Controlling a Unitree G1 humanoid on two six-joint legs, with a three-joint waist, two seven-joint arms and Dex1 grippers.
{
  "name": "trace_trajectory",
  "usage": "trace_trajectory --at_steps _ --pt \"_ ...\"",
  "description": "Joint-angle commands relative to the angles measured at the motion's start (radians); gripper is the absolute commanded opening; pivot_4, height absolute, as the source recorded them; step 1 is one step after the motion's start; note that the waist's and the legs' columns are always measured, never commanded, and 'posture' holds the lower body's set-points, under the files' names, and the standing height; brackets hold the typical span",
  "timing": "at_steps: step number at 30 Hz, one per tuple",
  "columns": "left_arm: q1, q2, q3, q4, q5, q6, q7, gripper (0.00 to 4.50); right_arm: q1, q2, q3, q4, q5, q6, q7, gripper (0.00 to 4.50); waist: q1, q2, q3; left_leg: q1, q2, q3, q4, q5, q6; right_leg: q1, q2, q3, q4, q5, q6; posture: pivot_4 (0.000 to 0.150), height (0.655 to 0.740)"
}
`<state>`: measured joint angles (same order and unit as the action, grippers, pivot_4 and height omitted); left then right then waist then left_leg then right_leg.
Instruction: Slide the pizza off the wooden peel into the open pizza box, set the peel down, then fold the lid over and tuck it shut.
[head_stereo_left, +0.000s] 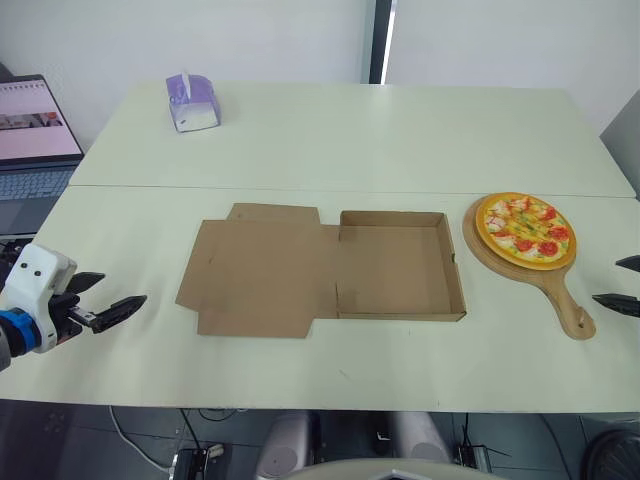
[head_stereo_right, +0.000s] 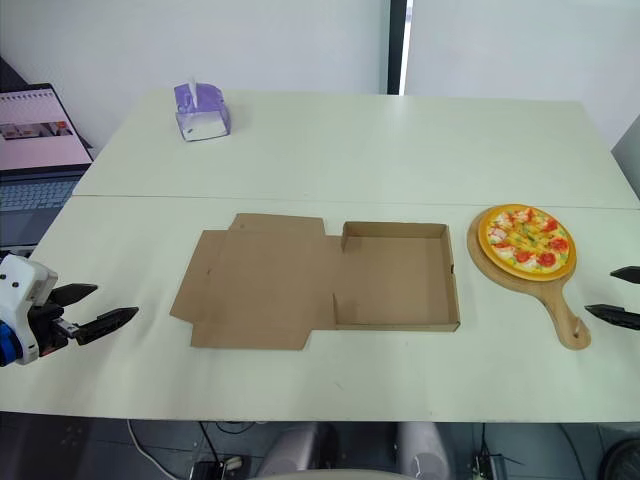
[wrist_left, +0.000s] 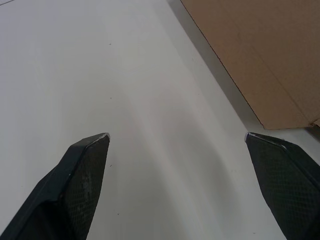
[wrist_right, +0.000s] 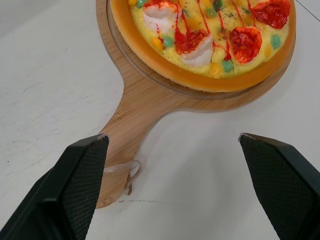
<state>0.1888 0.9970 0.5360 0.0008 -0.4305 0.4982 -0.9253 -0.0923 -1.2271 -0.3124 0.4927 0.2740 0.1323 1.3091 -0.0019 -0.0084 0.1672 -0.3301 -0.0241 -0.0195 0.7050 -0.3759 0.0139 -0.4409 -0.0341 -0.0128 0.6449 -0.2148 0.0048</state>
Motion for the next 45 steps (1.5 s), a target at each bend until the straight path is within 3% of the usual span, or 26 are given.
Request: trace_trajectory --at_steps 1,8,16,19,27,32,36,39,45 --pt "-0.021 0.007 -0.002 0.000 -0.005 -0.005 -0.024 4.50 -0.005 -0.006 -0.013 -0.045 0.001 0.002 -0.002 4.46 0.000 0.000 0.000 0.000 0.000 0.000 0.000 0.000 0.000 0.000 0.000 0.000 0.000 0.000 0.000 0.150 0.7251" --pt "-0.088 -0.012 0.009 0.014 -0.028 -0.023 -0.049 4.50 0.005 0.036 -0.051 -0.123 0.023 0.034 -0.047 4.46 0.000 0.000 0.000 0.000 0.000 0.000 0.000 0.001 -0.001 0.000 0.000 0.000 0.000 0.000 0.000 0.150 0.7251" --pt "-0.136 -0.009 -0.019 -0.016 -0.038 0.005 -0.060 4.50 -0.005 0.027 -0.081 -0.071 0.017 0.023 -0.066 4.46 0.000 0.000 0.000 0.000 0.000 0.000 0.000 0.001 -0.002 0.000 0.000 0.000 0.000 0.000 0.000 0.150 0.7251" --pt "-0.120 0.028 -0.016 -0.015 -0.052 0.011 -0.127 4.50 0.014 0.021 -0.094 -0.081 0.026 0.060 -0.061 4.46 0.000 0.000 0.000 0.000 0.000 0.000 0.000 0.001 -0.002 0.000 0.000 0.000 0.000 0.000 0.000 0.150 0.7251" --pt "-0.176 0.060 -0.055 -0.062 -0.104 0.043 -0.238 4.50 0.126 0.058 -0.206 -0.297 0.095 0.196 -0.081 4.46 0.001 0.001 0.000 0.000 0.000 0.000 0.000 0.000 0.000 0.000 0.000 0.000 0.000 0.000 0.000 0.150 0.7251" --pt "-0.255 0.046 -0.160 -0.230 -0.200 0.124 -0.270 4.50 0.221 0.097 -0.335 -0.503 0.161 0.335 -0.108 4.46 0.008 0.000 0.000 -0.001 -0.001 -0.001 0.001 0.001 -0.001 0.001 0.000 -0.001 0.000 0.000 0.001 0.150 0.7251" --pt "-0.398 -0.013 -0.331 -0.350 -0.235 0.130 -0.278 4.50 0.290 0.135 -0.414 -0.630 0.201 0.446 -0.133 4.46 0.012 0.001 0.000 -0.001 -0.001 -0.001 0.001 0.001 -0.002 0.001 0.000 -0.001 0.000 0.000 0.001 0.150 0.7251" --pt "-0.555 -0.099 -0.504 -0.391 -0.170 0.053 -0.308 4.50 0.334 0.169 -0.438 -0.749 0.194 0.503 -0.199 4.46 0.020 0.000 0.000 -0.001 -0.001 -0.001 0.002 0.001 -0.002 0.002 0.000 0.000 0.000 0.001 0.001 0.150 0.7251" --pt "-0.753 -0.238 -0.679 -0.353 -0.155 0.020 -0.372 4.50 0.395 0.233 -0.437 -0.930 0.157 0.678 -0.374 4.46 0.022 0.000 0.000 -0.001 -0.001 -0.001 0.004 0.001 -0.002 0.003 0.003 0.001 0.001 0.001 0.002 0.150 0.7251"
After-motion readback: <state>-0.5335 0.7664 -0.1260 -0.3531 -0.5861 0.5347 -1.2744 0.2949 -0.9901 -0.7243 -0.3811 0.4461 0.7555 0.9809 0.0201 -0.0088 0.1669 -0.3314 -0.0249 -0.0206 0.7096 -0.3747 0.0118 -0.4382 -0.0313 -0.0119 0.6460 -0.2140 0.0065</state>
